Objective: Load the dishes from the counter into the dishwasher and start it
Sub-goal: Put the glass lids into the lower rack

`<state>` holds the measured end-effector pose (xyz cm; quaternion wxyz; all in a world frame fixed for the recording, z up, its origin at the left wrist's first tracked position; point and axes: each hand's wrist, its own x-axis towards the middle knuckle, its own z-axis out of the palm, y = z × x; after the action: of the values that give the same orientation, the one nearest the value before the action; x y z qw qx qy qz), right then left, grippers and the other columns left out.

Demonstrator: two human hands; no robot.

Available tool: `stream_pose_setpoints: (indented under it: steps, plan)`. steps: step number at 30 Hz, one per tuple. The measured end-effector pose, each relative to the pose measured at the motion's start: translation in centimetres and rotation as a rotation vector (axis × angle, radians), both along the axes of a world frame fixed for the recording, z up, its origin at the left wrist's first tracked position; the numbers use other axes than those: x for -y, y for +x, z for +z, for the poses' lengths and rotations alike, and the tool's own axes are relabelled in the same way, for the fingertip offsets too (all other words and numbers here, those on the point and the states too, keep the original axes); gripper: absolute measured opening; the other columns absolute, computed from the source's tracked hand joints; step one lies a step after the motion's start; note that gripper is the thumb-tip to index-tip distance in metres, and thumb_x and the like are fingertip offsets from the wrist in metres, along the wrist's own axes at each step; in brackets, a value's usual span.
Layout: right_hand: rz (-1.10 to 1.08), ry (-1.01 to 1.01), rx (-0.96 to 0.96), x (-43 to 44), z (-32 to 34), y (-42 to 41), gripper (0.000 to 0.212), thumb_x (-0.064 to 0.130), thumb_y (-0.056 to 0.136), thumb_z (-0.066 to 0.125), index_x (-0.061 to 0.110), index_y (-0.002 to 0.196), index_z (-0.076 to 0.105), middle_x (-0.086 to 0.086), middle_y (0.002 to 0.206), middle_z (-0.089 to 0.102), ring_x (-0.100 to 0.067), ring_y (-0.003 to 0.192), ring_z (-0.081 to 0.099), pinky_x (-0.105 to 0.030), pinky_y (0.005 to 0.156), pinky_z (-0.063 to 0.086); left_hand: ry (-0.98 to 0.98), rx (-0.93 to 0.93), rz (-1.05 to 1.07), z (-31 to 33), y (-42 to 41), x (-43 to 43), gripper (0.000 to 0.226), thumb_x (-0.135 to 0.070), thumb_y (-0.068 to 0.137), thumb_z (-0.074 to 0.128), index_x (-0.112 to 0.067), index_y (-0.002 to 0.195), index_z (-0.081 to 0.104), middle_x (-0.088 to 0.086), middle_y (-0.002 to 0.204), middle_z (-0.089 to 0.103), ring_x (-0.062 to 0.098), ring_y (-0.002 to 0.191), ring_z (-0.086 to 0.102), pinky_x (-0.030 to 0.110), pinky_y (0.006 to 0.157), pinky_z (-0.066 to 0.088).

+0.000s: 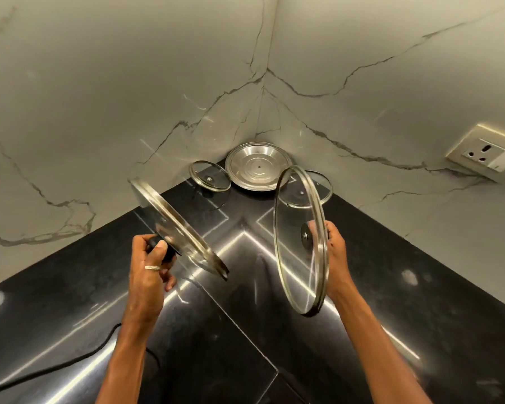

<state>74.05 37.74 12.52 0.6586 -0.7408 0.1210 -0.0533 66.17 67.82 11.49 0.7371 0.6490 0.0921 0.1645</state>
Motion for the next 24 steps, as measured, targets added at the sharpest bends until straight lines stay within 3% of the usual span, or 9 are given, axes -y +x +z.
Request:
stream_pose_setpoints:
  steps: [3, 6, 15, 20, 24]
  plan:
    - [-0.09, 0.183, -0.035, 1.1, 1.2, -2.1, 0.01, 0.029, 0.098, 0.06, 0.021, 0.098, 0.067, 0.01, 0.069, 0.063, -0.009, 0.064, 0.057, -0.031, 0.058, 0.049, -0.039, 0.017, -0.079, 1.1, 0.2, 2.2, 0.01, -0.032, 0.099, 0.041, -0.026, 0.096, 0.049, -0.007, 0.077, 0.057, 0.008, 0.06, 0.046, 0.023, 0.042, 0.042]
    - [-0.158, 0.267, -0.035, 2.4, 2.1, -3.8, 0.013, 0.032, 0.095, 0.062, 0.022, 0.089, 0.066, 0.005, 0.068, 0.057, -0.006, 0.057, 0.053, -0.023, 0.049, 0.046, -0.083, -0.003, -0.169, 1.5, 0.3, 4.7, 0.013, -0.035, 0.094, 0.043, -0.024, 0.096, 0.049, -0.006, 0.076, 0.056, 0.011, 0.063, 0.048, 0.026, 0.043, 0.043]
    - [-0.278, 0.326, 0.06, 7.7, 5.4, -12.0, 0.012, 0.028, 0.097, 0.062, 0.019, 0.09, 0.063, 0.007, 0.062, 0.057, -0.004, 0.053, 0.052, -0.023, 0.049, 0.043, -0.023, -0.002, -0.374, 3.1, -3.2, 12.8, 0.024, -0.04, 0.092, 0.045, -0.024, 0.11, 0.046, 0.006, 0.085, 0.051, 0.009, 0.062, 0.049, 0.026, 0.045, 0.042]
    - [-0.278, 0.33, 0.109, 11.4, 6.1, -20.3, 0.013, 0.023, 0.098, 0.062, 0.01, 0.1, 0.062, 0.004, 0.062, 0.059, -0.007, 0.053, 0.053, -0.023, 0.049, 0.046, 0.011, 0.011, -0.428, 4.0, -9.9, 17.4, 0.019, -0.039, 0.093, 0.044, -0.028, 0.107, 0.047, 0.004, 0.082, 0.05, 0.01, 0.062, 0.049, 0.029, 0.047, 0.041]
    - [-0.271, 0.325, 0.1, 14.5, 5.8, -29.6, 0.008, 0.021, 0.098, 0.061, 0.015, 0.092, 0.063, 0.008, 0.06, 0.059, -0.005, 0.052, 0.053, -0.021, 0.051, 0.047, 0.002, 0.004, -0.417, 3.5, -18.6, 21.2, 0.02, -0.036, 0.093, 0.043, -0.031, 0.111, 0.051, 0.001, 0.082, 0.052, 0.01, 0.06, 0.046, 0.026, 0.045, 0.038]
